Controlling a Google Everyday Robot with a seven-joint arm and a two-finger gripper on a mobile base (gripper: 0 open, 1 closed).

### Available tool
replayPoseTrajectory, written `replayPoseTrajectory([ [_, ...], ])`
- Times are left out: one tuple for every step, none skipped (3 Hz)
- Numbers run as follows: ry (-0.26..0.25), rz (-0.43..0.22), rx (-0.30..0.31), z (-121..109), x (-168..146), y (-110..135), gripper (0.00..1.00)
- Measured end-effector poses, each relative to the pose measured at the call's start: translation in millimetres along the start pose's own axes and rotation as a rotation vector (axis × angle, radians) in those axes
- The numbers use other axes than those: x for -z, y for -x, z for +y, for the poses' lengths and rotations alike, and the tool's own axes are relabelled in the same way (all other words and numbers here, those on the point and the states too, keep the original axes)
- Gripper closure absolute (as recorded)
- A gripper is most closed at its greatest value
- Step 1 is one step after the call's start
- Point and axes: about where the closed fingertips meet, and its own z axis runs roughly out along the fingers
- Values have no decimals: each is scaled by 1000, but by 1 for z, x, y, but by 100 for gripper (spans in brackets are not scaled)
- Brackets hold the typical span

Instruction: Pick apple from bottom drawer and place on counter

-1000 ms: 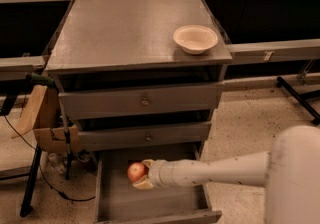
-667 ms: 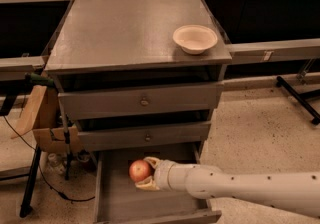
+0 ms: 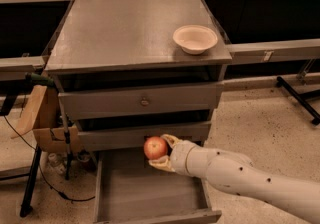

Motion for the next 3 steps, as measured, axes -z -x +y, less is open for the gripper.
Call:
replayPoseTrajectory([
  [-38,10,62,-16,16,25,100],
  [-44,8,64,-18,18,26,100],
  [-171,-36,113,-43,51,43,100],
])
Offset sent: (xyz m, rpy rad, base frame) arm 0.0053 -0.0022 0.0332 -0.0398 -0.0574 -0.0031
